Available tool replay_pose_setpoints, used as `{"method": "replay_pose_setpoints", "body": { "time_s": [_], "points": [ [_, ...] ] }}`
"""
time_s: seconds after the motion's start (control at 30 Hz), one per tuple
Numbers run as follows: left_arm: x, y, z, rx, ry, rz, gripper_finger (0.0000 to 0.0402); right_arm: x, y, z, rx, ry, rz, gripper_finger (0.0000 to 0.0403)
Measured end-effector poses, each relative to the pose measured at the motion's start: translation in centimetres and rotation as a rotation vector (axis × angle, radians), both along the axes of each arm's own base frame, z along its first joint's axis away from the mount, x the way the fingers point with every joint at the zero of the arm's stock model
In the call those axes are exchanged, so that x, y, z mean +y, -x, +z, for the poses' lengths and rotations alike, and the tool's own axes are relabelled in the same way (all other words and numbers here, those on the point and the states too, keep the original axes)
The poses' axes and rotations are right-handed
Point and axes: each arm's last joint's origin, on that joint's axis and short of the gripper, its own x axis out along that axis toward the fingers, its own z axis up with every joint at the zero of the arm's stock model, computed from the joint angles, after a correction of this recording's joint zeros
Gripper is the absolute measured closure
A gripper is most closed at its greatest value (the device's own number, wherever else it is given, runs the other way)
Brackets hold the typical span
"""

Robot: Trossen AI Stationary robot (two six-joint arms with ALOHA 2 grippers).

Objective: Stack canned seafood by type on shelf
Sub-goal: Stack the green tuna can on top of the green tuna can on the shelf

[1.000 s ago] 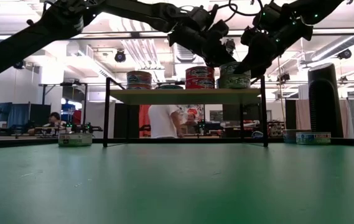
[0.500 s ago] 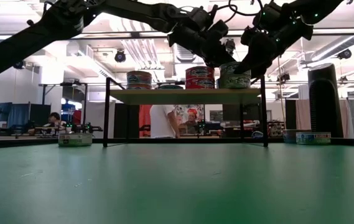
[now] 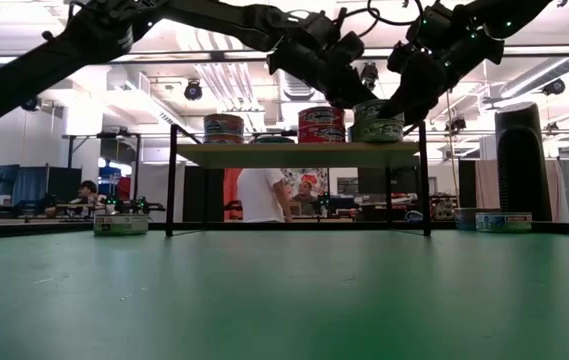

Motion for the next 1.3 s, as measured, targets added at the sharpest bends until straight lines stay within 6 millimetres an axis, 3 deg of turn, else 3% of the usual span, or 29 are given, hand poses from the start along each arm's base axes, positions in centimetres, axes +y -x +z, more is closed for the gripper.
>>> {"method": "replay_pose_setpoints", "body": {
  "time_s": [0.33, 0.5, 0.7, 1.03, 1.3],
  "points": [
    [-0.7, 1.1, 1.8, -0.068, 0.142, -0.201, 0.0213, -0.1, 0.1, 0.0, 0.006, -0.005, -0.018, 0.0003],
    [-0.1, 0.7, 1.0, -0.056, 0.119, -0.120, 0.0201, 0.0, 0.1, 0.0, 0.007, -0.002, -0.010, 0.0003],
    [0.1, 0.3, -0.1, -0.029, 0.144, -0.101, 0.0219, 0.1, 0.1, -0.1, 0.012, -0.010, 0.009, 0.0003],
    [0.0, 0.3, -0.1, -0.018, 0.151, -0.097, 0.0306, 0.1, 0.2, -0.2, 0.015, -0.017, 0.008, 0.0003],
    [0.1, 0.5, 0.9, -0.072, 0.151, -0.123, 0.0299, 0.1, 0.2, -0.2, 0.013, -0.031, -0.001, 0.0003]
  ]
}}
